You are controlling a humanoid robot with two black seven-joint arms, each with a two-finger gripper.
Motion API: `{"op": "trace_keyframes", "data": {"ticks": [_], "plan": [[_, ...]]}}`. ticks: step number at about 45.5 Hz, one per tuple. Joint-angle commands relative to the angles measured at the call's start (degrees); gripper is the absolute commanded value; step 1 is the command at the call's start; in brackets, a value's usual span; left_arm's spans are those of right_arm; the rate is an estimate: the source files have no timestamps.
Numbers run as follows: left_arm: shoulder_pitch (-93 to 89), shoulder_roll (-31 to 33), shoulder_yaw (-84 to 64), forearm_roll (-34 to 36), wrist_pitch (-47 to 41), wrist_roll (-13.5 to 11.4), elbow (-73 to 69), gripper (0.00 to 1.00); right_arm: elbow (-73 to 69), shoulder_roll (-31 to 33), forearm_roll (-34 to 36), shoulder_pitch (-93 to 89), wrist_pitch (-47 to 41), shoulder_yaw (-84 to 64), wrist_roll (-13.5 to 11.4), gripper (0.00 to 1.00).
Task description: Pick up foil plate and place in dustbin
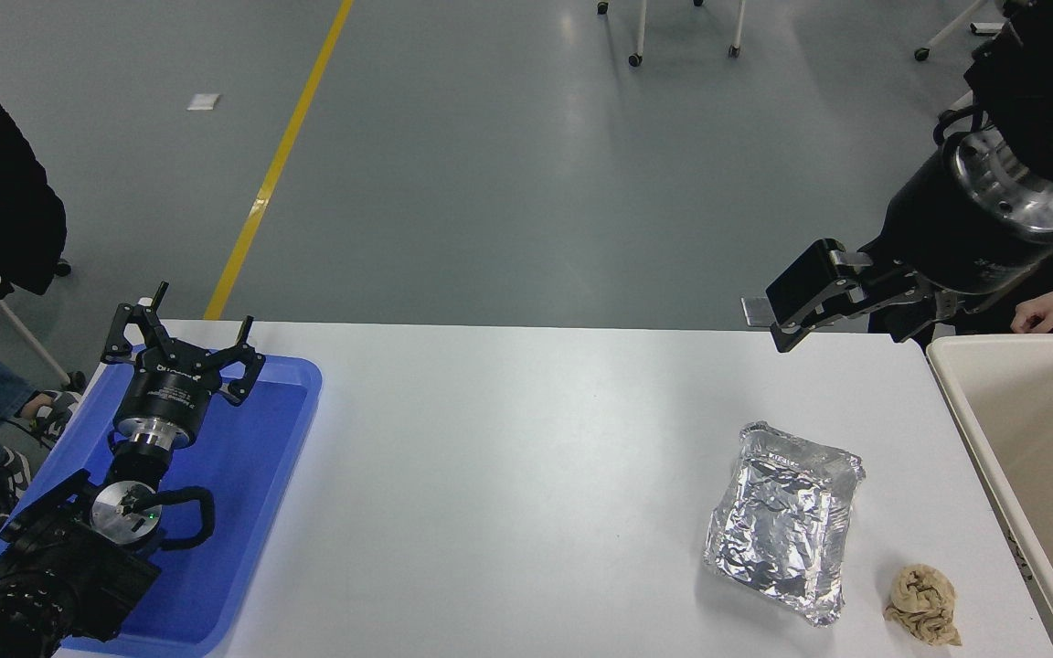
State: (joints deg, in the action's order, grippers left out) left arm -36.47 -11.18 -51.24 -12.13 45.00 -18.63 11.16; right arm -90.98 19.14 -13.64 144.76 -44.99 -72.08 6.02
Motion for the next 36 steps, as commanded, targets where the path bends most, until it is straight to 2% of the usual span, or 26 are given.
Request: {"op": "trace_keyframes", "data": {"ticks": [1,22,36], "plan": [[0.0,0.01,0.0,0.0,0.0,0.0,0.0,1.0,0.45,-0.07,-0.42,-2.19,-0.01,0.36,-0.05,1.0],[0.0,0.01,0.0,0.0,0.0,0.0,0.0,1.0,5.28,0.11,-1.39,-11.77,-0.01,2.82,0.04,1.0],[0.0,0.01,0.0,0.0,0.0,0.0,0.0,1.0,10.64,6.52,-9.99,-23.46,1.48,4.14,0.04,1.0]]}}
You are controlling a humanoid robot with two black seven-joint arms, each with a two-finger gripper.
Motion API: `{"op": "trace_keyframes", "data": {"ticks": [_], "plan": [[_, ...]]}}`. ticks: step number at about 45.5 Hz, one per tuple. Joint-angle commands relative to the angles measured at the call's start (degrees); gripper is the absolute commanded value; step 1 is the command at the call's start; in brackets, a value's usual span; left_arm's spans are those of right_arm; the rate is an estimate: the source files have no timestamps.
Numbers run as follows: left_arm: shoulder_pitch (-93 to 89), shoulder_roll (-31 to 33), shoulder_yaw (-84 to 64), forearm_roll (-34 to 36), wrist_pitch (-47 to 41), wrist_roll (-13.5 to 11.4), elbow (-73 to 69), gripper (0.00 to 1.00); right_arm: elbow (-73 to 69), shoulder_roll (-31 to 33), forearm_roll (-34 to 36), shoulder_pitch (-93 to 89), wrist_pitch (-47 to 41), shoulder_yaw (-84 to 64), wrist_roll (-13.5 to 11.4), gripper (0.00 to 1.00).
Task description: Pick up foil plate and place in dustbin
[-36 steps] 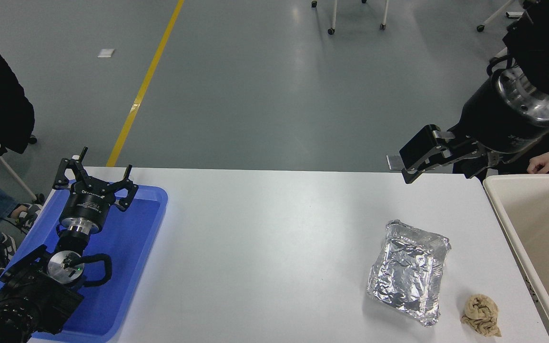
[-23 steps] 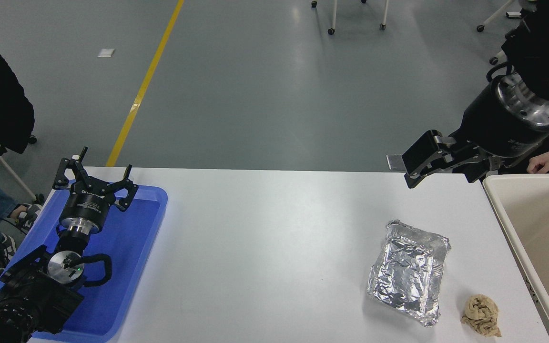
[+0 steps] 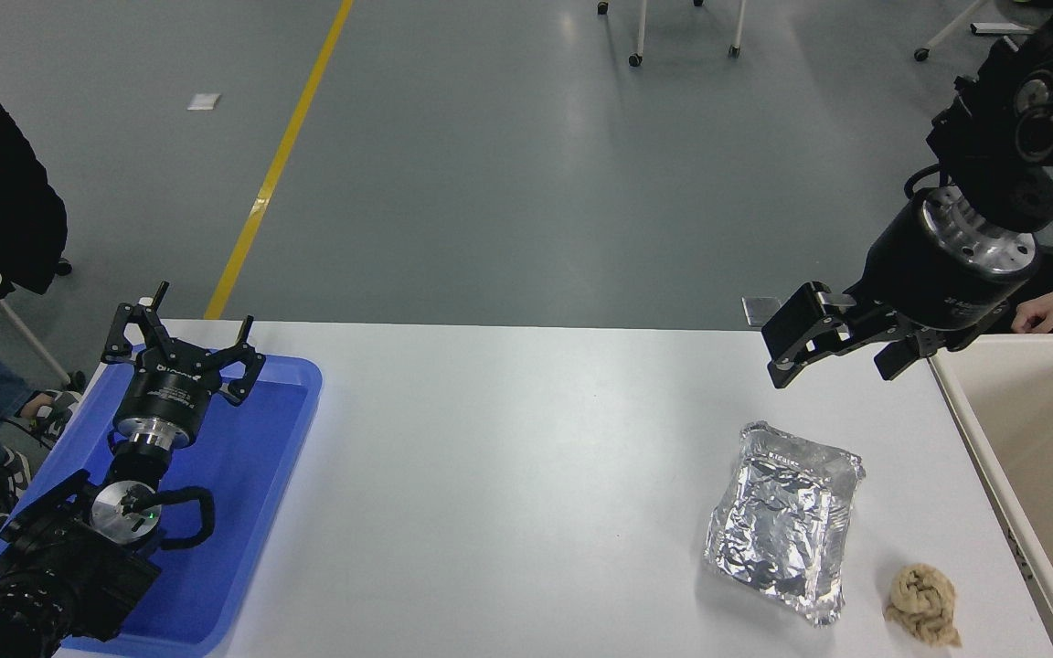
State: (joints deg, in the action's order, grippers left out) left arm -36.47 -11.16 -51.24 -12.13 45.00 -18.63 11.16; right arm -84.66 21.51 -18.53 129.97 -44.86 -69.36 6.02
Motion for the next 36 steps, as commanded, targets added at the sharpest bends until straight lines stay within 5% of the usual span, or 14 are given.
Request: {"op": "trace_keyframes", "data": {"ticks": [1,17,36], "plan": [[0.0,0.0,0.0,0.0,0.0,0.0,0.0,1.0,4.85,4.68,-5.72,-9.73,1.79,1.95,0.05,1.0],[0.0,0.0,0.0,0.0,0.0,0.0,0.0,1.0,16.62,12.32,-19.52,-32.67,9.17,14.6,-0.13,1.0],[0.0,0.09,0.0,0.0,0.0,0.0,0.0,1.0,28.4,8.99,-23.48,-54.56,17.43,26.82,-0.22,1.0]]}}
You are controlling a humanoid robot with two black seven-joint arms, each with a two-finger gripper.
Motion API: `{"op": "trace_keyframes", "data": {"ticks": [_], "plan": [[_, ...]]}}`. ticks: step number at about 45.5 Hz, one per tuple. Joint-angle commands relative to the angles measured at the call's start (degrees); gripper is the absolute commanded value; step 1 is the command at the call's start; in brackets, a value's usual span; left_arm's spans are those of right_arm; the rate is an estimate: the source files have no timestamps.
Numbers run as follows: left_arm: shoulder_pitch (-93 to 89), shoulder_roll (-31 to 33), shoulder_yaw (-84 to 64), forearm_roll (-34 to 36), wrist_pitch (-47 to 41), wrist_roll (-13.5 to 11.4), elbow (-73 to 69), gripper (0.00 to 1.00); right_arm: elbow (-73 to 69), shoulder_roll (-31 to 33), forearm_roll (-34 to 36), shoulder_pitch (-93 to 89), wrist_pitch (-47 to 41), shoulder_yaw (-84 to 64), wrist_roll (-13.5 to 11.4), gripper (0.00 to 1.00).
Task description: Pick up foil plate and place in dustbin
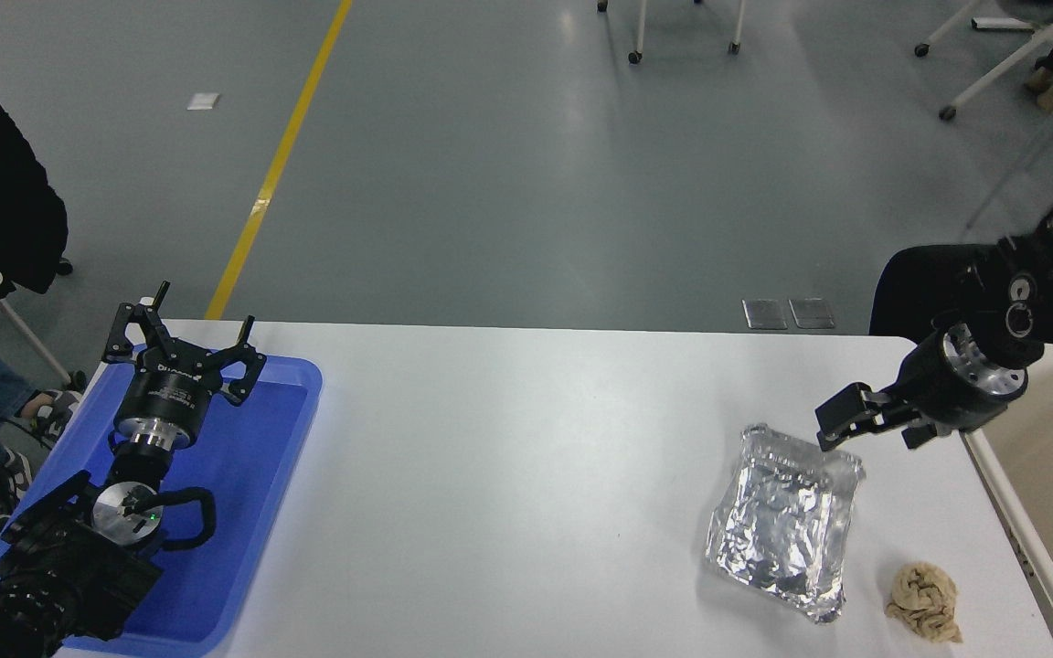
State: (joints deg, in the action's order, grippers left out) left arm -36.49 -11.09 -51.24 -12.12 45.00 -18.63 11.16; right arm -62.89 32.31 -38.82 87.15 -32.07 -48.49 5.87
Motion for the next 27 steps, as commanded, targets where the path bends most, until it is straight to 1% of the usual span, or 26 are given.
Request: {"op": "trace_keyframes", "data": {"ticks": [1,4,9,22,27], "plan": [[-0.07,0.01,0.09,0.0,0.0,0.0,0.0,1.0,6.9,-2.16,-3.19,-12.26,5.17,5.95,-0.33,1.0],[-0.07,0.01,0.0,0.0,0.0,0.0,0.0,1.0,7.08,-3.13,-3.19,-13.75,6.31,5.95,-0.77,1.0],[-0.07,0.01,0.0,0.0,0.0,0.0,0.0,1.0,8.4,-4.1,-3.37,-16.39,7.89,5.95,-2.44,1.0],[-0.07,0.01,0.0,0.0,0.0,0.0,0.0,1.0,11.74,-6.65,-3.37,-21.13,11.24,7.44,-3.68,1.0],[-0.07,0.1,0.0,0.0,0.0,0.0,0.0,1.0,12.88,-7.44,-3.46,-22.98,11.67,8.06,-3.76,1.0]]}}
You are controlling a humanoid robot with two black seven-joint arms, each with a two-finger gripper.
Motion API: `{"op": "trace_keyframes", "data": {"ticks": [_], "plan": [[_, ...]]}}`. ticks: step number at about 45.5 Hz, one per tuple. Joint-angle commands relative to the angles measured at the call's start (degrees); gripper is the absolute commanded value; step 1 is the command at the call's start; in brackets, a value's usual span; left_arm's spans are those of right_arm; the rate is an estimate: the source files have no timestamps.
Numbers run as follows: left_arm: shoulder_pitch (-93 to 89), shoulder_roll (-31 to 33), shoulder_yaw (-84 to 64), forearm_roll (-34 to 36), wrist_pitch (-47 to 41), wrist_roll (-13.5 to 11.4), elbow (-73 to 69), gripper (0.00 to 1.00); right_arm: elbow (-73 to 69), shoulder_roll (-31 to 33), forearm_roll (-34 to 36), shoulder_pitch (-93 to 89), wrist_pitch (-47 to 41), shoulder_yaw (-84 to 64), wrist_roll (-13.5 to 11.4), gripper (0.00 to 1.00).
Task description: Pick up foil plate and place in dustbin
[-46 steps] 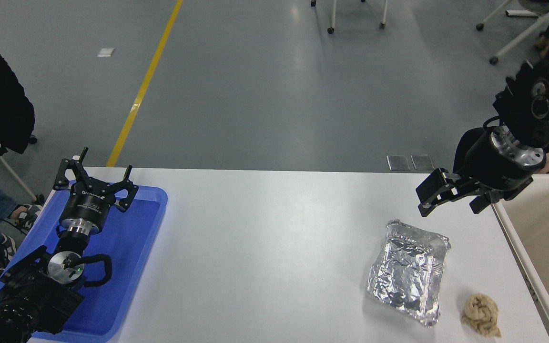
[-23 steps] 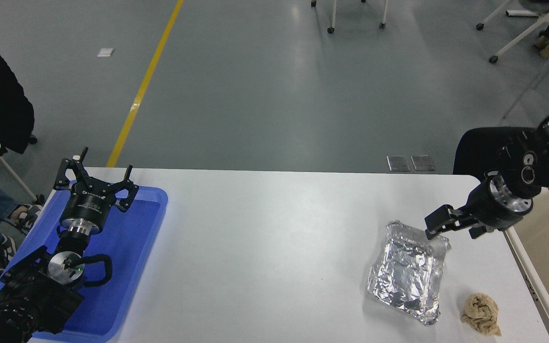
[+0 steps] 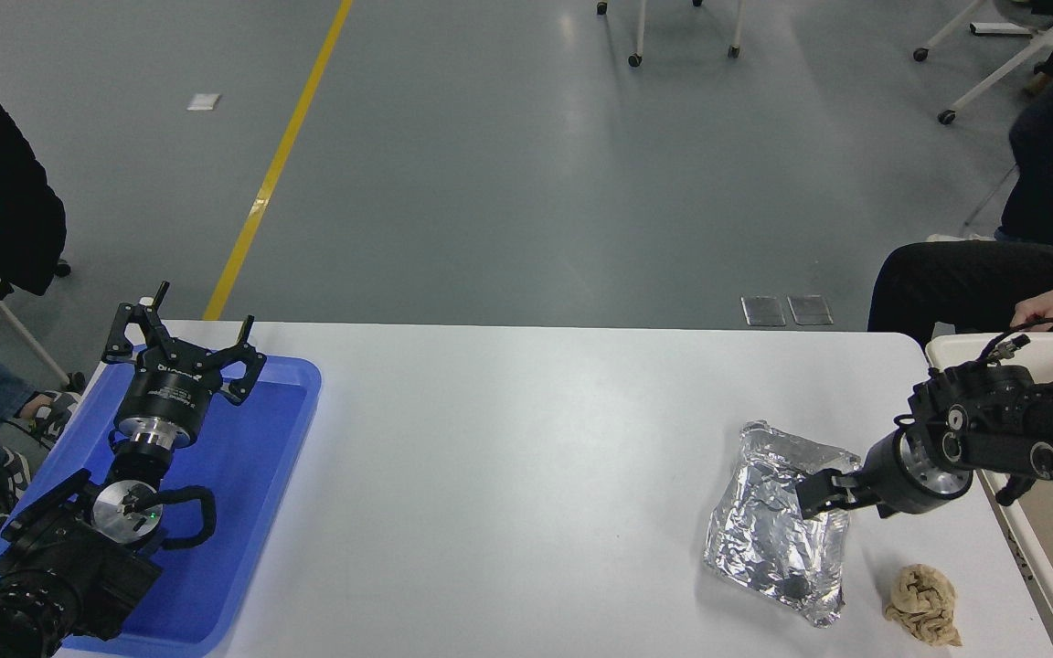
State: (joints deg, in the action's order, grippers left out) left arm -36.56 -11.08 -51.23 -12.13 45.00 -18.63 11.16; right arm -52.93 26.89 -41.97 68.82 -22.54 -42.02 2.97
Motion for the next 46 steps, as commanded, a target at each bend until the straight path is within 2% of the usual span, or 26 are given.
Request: {"op": "trace_keyframes", "data": {"ticks": [1,7,11,15,25,30,46], "plan": [[0.0,0.09,-0.01,0.0,0.0,0.0,0.0,1.0,2.92,-2.1,-0.31,-4.92,2.41,1.59,-0.86,1.0],[0.0,0.09,-0.01,0.0,0.0,0.0,0.0,1.0,4.14,-2.63,-0.31,-6.15,4.35,1.68,-1.83,0.95],[0.0,0.09,-0.01,0.0,0.0,0.0,0.0,1.0,5.03,-2.81,-0.22,-6.85,4.87,1.76,-2.01,0.79],[0.0,0.09,-0.01,0.0,0.0,0.0,0.0,1.0,5.2,-2.89,-0.31,-7.03,5.66,1.76,-2.01,0.5],[0.0,0.09,-0.01,0.0,0.0,0.0,0.0,1.0,5.12,-2.89,-0.31,-7.03,6.63,1.68,-2.01,0.3],[0.0,0.09,-0.01,0.0,0.0,0.0,0.0,1.0,4.94,-2.98,-0.13,-6.85,6.63,1.68,-2.01,0.02],[-0.09,0.09,-0.01,0.0,0.0,0.09,0.0,1.0,3.1,-2.37,0.04,-2.73,5.67,0.1,-2.01,0.0]]}}
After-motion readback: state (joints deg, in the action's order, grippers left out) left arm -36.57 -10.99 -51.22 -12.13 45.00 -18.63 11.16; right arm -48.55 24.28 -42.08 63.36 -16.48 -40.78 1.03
